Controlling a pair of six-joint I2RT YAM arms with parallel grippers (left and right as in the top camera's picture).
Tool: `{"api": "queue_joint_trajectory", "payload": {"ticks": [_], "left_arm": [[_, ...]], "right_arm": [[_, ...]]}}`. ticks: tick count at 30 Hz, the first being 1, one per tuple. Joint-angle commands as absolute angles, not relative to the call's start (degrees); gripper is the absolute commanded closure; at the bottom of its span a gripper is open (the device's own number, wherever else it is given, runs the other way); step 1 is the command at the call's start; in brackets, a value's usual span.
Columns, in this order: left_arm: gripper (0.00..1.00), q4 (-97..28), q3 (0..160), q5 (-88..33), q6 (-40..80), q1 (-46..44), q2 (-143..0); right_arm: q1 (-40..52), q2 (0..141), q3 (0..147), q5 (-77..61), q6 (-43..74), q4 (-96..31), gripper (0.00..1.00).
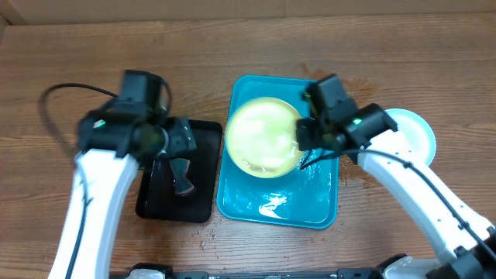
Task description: Clean dirty plates on tray and stack at the side
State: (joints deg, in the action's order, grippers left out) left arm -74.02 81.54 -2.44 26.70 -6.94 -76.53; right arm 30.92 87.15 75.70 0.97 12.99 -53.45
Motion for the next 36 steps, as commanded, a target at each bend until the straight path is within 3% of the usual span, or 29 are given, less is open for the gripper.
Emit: {"api": "queue_joint_trajectory", "payload": {"ticks": [1,2,8,21,29,36], "left_arm": [[0.04,-76.55,89.21,-3.99,25.74,-5.87,-70.41],[0.00,-77.28,90.87,-4.08,25.71,-5.89,-69.08],[0.00,-79.33,95.44,-3.88,25.69,-5.89,-62.00],[0.00,-84.05,95.39,-0.67,25.69,-5.91,-57.74],[0.00,-84.03,95.39,-0.64,25.69,-5.91,-57.74],[0.00,-84.03,95.39,-0.64,25.69,-5.91,-57.84]], "right_arm": [[37.91,86.04,78.76,8.99,9.21,-50.39,0.96],[40.23,86.04,78.76,11.07,8.91,-48.14,0.96],[52.21,90.15,78.72,25.32,8.86,-35.90,0.96],[65.36,95.22,78.74,56.45,8.36,-25.32,0.96],[71.79,95.22,78.74,68.42,4.40,-24.38,0.96],[73.82,95.22,78.74,68.99,4.40,-24.27,0.96]]}}
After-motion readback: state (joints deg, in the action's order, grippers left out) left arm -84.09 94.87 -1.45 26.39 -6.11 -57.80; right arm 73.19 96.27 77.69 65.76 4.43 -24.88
